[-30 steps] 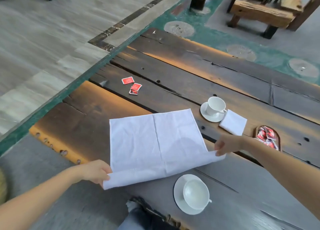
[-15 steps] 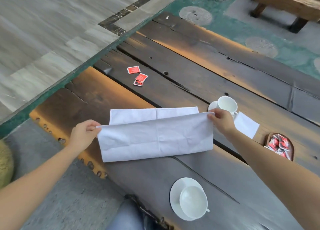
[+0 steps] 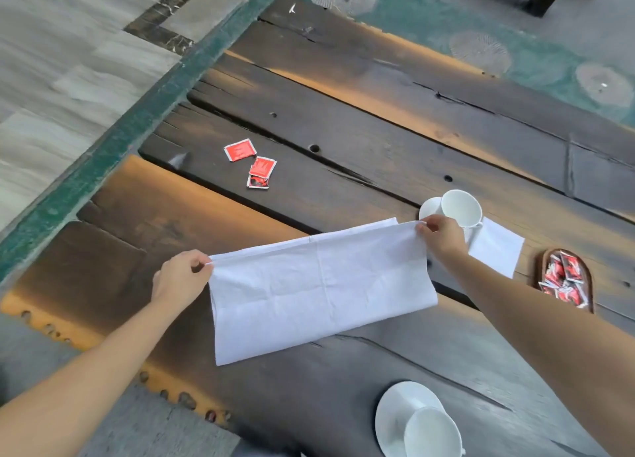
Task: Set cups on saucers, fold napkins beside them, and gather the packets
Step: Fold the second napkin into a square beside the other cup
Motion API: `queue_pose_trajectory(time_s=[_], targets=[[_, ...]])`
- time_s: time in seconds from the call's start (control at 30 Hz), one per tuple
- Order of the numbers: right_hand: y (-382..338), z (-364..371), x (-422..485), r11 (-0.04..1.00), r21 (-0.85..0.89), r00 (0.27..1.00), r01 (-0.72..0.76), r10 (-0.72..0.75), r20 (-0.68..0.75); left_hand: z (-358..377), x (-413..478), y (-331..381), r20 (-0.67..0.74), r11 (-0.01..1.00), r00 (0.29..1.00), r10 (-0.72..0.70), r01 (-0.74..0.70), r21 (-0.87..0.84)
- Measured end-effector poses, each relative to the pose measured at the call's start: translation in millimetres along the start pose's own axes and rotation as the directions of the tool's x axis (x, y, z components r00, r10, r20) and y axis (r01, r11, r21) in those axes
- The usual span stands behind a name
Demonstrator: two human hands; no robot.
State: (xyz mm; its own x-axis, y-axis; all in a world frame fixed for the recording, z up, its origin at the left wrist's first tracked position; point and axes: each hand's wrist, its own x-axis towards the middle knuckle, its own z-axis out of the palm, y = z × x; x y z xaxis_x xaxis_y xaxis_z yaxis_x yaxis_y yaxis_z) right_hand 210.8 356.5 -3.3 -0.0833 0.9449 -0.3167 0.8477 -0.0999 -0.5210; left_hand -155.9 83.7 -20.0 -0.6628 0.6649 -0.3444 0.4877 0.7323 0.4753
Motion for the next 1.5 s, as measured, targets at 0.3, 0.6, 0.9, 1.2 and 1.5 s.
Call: queue_pose_trajectory(time_s=[0.3,0.6,0.9,1.2,1.5], targets=[[-13,28,19,0.995,-0.020,0.995,-0.103,0.102,-0.011,6,43,-3,0.185,0.973,0.983,-0.008,-0.035,0.229],[-18,40,27,0.985,0.003,0.984,-0.174,0.174,-0.022,5,64,-7,0.292,0.925,0.949,0.120,-0.214,0.315],[4,38,-33,0.992,-0.111,0.991,-0.058,0.071,0.117,27,52,40,0.311,0.730,0.790,0.528,-0.610,0.309],[30,49,-115,0.981,0.004,0.892,-0.193,0.174,0.417,72,26,81,0.351,0.789,0.821,0.450,-0.550,0.274],[33,49,-142,0.830,0.186,0.663,-0.526,0.263,0.701,56,28,56,0.318,0.823,0.899,0.300,-0.412,0.391]])
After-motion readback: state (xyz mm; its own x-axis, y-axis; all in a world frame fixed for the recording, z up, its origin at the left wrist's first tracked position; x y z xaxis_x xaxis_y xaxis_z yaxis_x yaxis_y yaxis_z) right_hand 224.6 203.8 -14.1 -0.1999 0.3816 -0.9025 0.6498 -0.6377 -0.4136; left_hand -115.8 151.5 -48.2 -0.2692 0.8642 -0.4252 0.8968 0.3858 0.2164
